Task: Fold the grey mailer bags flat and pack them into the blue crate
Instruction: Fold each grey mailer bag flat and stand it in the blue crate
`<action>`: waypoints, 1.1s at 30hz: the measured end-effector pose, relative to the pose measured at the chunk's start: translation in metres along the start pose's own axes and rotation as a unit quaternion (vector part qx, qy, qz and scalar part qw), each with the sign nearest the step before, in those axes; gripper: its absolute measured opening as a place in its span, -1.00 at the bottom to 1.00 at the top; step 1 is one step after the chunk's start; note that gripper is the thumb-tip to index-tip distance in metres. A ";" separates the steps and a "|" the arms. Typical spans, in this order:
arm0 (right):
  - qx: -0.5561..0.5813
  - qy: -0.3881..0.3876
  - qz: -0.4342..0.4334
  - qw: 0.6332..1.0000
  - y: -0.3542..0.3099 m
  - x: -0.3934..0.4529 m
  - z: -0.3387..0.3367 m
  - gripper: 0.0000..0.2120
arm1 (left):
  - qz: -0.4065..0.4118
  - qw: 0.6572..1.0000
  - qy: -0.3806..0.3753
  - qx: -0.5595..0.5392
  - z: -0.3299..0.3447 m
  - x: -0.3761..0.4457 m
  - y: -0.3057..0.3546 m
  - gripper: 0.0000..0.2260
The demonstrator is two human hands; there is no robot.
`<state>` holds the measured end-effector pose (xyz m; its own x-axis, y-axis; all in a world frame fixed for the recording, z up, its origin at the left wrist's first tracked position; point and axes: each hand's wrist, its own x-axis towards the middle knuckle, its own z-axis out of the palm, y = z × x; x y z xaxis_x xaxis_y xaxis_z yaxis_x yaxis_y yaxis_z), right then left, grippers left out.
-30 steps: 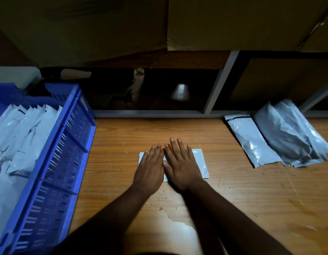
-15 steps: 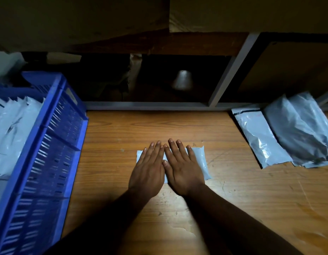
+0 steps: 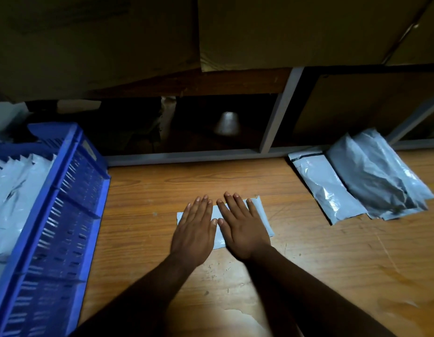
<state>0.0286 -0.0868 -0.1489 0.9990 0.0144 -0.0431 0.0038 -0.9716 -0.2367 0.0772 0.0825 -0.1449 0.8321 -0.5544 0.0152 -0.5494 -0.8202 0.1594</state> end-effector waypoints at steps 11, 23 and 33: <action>0.021 -0.027 0.005 0.999 0.001 0.006 -0.003 -0.43 | -0.001 1.000 -0.008 0.001 0.003 0.004 -0.001 -0.43; -0.018 -0.023 0.011 1.000 0.025 0.001 -0.009 -0.39 | -0.048 0.997 -0.055 0.010 0.002 -0.001 -0.008 -0.32; 0.022 0.036 -0.005 0.999 -0.007 0.015 -0.018 -0.52 | -0.011 0.999 -0.013 -0.029 -0.013 0.001 -0.013 -0.39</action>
<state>0.0443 -0.0843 -0.1302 0.9995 0.0060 0.0302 0.0142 -0.9602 -0.2790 0.0857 0.0945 -0.1338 0.8414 -0.5402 -0.0152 -0.5248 -0.8235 0.2155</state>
